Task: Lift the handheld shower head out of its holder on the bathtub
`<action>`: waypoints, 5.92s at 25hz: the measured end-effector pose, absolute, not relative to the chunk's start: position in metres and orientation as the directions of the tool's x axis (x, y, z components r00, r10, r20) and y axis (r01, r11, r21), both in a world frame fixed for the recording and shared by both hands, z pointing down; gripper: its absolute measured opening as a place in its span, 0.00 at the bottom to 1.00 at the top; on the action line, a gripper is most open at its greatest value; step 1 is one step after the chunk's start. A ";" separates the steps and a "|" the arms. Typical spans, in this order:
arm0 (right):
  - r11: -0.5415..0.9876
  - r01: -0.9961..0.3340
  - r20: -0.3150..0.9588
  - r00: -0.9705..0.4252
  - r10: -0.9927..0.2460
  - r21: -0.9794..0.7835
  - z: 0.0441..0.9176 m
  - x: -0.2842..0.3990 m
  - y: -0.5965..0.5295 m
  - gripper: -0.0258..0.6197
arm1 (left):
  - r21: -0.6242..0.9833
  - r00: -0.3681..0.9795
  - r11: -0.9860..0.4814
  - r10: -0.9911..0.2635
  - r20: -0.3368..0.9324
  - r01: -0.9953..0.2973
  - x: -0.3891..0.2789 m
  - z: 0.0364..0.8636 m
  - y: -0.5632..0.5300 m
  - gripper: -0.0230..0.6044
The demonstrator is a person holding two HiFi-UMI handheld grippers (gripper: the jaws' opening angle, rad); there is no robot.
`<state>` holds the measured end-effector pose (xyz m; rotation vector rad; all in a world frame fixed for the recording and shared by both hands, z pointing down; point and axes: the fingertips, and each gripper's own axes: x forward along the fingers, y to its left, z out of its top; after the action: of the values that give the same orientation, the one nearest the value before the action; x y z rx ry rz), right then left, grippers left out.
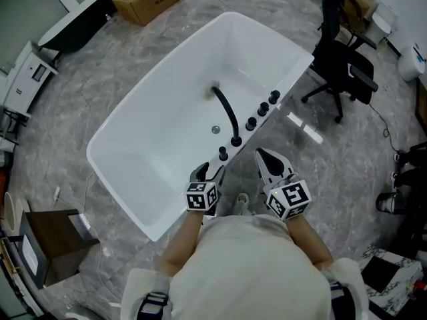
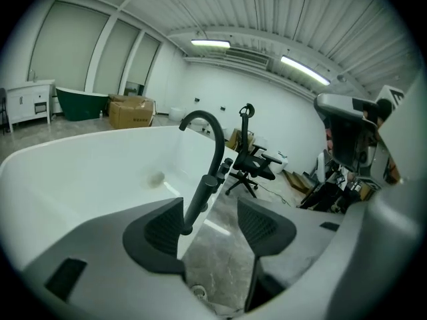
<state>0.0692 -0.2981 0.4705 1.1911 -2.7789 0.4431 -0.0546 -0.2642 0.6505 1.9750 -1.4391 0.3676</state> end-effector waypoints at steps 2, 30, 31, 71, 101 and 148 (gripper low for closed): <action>0.664 -0.710 0.200 -0.704 -0.682 -0.236 0.476 0.069 -0.306 0.07 | 0.332 0.347 -0.172 -0.723 0.597 -0.928 -0.052 0.662 -0.271 0.42; 0.651 -0.688 0.329 -0.725 -0.605 -0.320 0.540 0.091 -0.330 0.07 | 0.202 0.218 -0.094 -0.585 0.781 -0.975 -0.046 0.773 -0.319 0.38; 0.647 -0.691 0.335 -0.722 -0.605 -0.321 0.542 0.093 -0.329 0.07 | 0.197 0.212 -0.091 -0.588 0.780 -0.976 -0.047 0.774 -0.321 0.37; 0.633 -0.713 0.267 -0.701 -0.661 -0.303 0.514 0.061 -0.262 0.07 | 0.195 0.212 -0.110 -0.736 0.643 -0.975 -0.065 0.696 -0.271 0.26; 0.581 -0.778 0.162 -0.622 -0.766 -0.241 0.459 0.028 -0.107 0.07 | 0.272 0.283 -0.183 -0.874 0.396 -0.945 -0.108 0.558 -0.131 0.26; 0.642 -0.750 0.086 -0.658 -0.748 -0.159 0.427 -0.012 -0.042 0.07 | 0.382 0.181 -0.172 -0.983 -0.010 -0.908 -0.211 0.389 -0.012 0.26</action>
<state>-0.0115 -0.0423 0.4266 1.2931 -2.8358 0.2837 -0.2112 -0.0116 0.3892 2.1720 -1.8042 -0.3701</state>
